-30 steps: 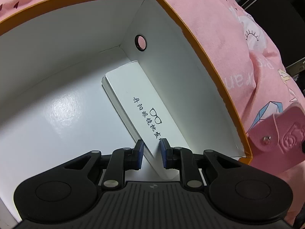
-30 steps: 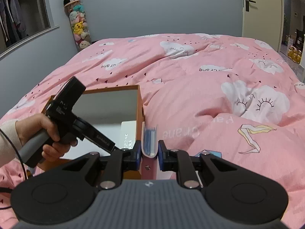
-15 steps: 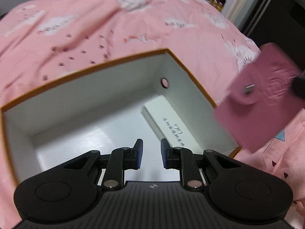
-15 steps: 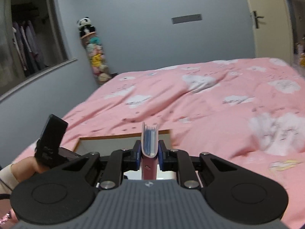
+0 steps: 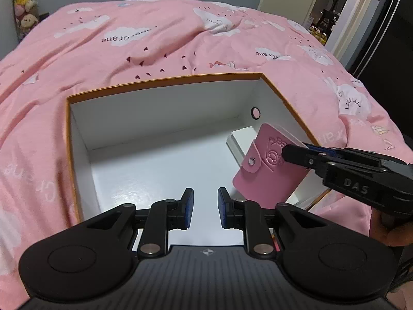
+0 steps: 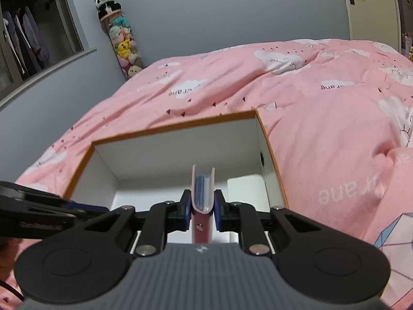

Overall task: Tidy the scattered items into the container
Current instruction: 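Carry the pink card case into the orange box and open the right tool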

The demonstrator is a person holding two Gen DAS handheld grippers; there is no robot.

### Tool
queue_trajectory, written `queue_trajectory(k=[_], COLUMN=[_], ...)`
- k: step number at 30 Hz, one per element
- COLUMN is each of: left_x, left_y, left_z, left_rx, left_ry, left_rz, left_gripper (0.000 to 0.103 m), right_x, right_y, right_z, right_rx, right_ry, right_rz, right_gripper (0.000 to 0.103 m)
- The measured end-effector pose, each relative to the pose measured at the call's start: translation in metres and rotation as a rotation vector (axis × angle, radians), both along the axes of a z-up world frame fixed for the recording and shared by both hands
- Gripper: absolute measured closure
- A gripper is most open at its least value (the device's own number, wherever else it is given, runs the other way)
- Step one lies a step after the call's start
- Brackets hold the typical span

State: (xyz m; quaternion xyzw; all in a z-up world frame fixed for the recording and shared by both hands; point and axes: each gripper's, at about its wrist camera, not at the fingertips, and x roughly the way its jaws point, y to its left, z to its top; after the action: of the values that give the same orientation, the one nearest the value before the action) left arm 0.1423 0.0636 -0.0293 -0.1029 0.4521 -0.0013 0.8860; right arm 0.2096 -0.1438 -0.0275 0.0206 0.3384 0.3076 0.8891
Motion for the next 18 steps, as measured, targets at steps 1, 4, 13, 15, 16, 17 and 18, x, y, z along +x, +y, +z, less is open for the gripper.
queue_trajectory(k=[1,4,13,15,16,17,18], left_x=[-0.002,-0.006,-0.011,-0.012,-0.012,-0.013,-0.013], left_y=[0.000,0.001,-0.002,-0.004,-0.004,-0.006,-0.007], left_z=[-0.001,-0.004,-0.011,-0.011,-0.011,-0.011,-0.010], left_rx=[-0.002,-0.020,-0.036,-0.036,-0.038,-0.040,-0.041], left_ry=[-0.002,0.002,0.015,0.014,0.013,0.012,0.010], left_rz=[0.003,0.002,-0.002,-0.008,-0.012,-0.013,-0.013], left_gripper=[0.081,0.081,0.081,0.081,0.081,0.081,0.081], right_x=[-0.001,-0.003,-0.012,-0.015,-0.016,-0.015,-0.014], right_y=[0.002,0.007,0.013,0.019,0.022,0.024,0.026], right_z=[-0.003,-0.010,-0.017,-0.018,-0.018,-0.018,-0.019], right_rx=[-0.018,-0.072,-0.193,-0.241,-0.263,-0.280,-0.293], right_ry=[-0.012,-0.037,-0.009,-0.026,-0.030,-0.025,-0.012], right_rz=[-0.001,-0.003,-0.001,0.010,0.014,0.016,0.022], right_gripper=[0.084,0.084,0.084,0.083,0.083,0.083,0.083])
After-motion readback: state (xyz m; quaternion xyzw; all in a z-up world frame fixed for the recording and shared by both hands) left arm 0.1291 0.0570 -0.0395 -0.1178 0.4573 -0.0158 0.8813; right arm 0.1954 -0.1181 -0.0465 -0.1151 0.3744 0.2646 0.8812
